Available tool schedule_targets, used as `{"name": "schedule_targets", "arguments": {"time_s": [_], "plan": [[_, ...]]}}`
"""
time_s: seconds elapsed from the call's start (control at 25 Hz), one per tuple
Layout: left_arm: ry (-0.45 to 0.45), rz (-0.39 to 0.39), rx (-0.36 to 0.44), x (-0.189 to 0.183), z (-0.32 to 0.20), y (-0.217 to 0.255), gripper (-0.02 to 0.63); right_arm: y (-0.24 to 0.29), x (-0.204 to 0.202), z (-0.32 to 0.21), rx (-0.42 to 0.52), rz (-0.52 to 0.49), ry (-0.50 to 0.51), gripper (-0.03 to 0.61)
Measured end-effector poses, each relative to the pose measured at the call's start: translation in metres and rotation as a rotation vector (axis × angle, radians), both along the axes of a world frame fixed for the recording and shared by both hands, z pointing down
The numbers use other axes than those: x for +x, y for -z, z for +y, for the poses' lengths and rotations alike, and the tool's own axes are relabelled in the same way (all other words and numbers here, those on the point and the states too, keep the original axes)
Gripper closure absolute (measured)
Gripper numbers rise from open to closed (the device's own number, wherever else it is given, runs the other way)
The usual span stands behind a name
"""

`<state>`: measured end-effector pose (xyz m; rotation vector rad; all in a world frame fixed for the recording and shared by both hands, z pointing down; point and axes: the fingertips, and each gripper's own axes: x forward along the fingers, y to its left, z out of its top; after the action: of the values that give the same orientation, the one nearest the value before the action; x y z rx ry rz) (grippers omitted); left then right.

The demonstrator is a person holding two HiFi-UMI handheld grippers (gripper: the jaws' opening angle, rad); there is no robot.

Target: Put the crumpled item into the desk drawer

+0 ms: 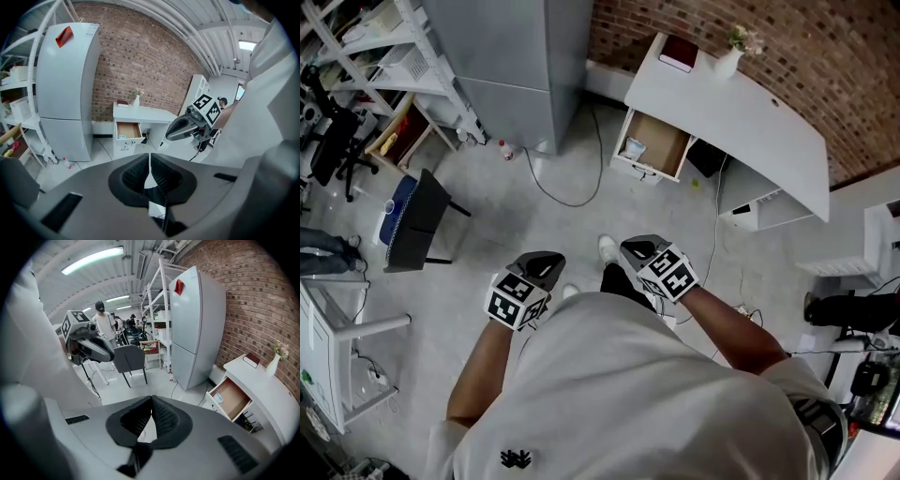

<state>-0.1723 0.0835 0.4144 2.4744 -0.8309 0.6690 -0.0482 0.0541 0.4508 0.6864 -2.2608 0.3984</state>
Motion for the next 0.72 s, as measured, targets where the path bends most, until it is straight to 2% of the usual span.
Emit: {"name": "schedule_targets", "arguments": {"time_s": [0.36,0.72], "plan": [[-0.010,-0.001,0.005,0.000,0.014,-0.001,0.581,0.004,-0.005,0.019,0.008,-0.017,0.002,0.549],[0.024,0.008,-0.014,-0.010,0.021,-0.007,0.581,0.004,-0.014,0.026,0.007,-0.024,0.026,0.549]]}}
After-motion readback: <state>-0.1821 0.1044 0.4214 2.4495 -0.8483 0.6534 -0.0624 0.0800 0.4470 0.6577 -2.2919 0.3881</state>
